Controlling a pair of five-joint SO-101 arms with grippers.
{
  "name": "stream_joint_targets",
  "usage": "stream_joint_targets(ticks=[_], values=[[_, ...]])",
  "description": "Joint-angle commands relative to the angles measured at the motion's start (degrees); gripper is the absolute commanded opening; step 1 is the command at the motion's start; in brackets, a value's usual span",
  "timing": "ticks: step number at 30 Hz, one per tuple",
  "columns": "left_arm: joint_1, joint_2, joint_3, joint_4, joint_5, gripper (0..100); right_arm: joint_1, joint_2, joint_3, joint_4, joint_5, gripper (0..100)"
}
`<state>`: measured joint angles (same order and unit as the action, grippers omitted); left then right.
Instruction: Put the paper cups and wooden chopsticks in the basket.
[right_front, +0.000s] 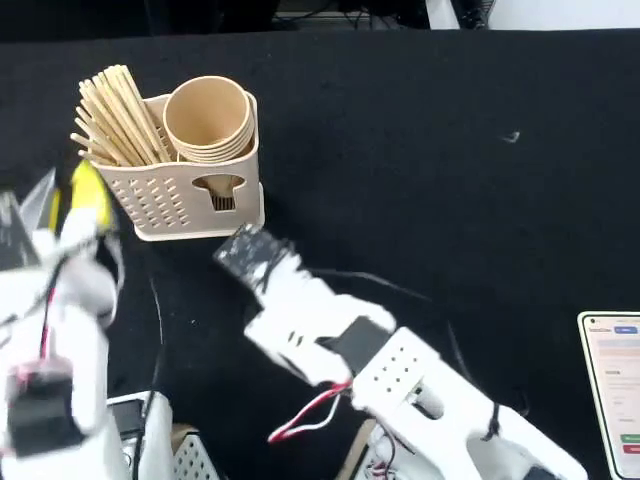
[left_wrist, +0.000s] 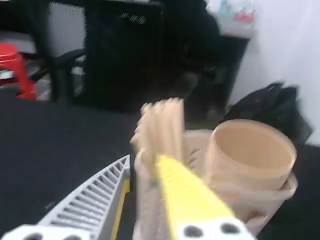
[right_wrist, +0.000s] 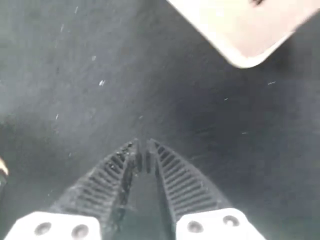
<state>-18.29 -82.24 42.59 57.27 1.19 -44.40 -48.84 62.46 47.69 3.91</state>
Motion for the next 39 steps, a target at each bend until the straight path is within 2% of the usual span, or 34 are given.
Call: stream_joint_targets(ticks=[1, 4, 7, 14, 18, 21, 27, 34, 39], values=[[-4.7, -13.19, 3.47, 12.84, -4.22, 3, 6.15, -6.46, -6.64, 4.66, -0.44, 1.1], [-5.14, -20.4, 8.92, 16.09, -6.24, 3, 11.34, -12.79, -7.78, 7.3, 0.0, 1.1], [-4.88, -22.77, 13.58, 16.0, -9.49, 3, 17.32, -18.51, -3.91, 8.62, 0.0, 1.1], [-4.88, -21.19, 26.95, 6.77, -11.25, 3, 27.78, -36.88, 12.0, 10.9, -0.7, 1.1], [-5.41, -21.27, 35.12, 4.04, -11.16, 3, 32.26, -51.03, 21.23, 13.19, -4.31, 1.1], [-5.49, -21.27, 40.84, 5.63, -10.9, 3, 33.85, -60.79, 26.24, 17.41, -4.84, 1.1], [-4.88, -21.27, 46.46, 12.4, -10.9, 3, 33.76, -57.27, 30.64, 21.98, -4.04, 1.1], [-5.32, -21.19, 54.73, 13.1, -10.9, 3, 33.93, -57.27, 34.15, 26.11, -4.13, 1.1], [-5.32, -21.1, 54.73, 15.03, -10.9, 3, 33.85, -57.27, 34.15, 25.93, -4.13, 1.1]])
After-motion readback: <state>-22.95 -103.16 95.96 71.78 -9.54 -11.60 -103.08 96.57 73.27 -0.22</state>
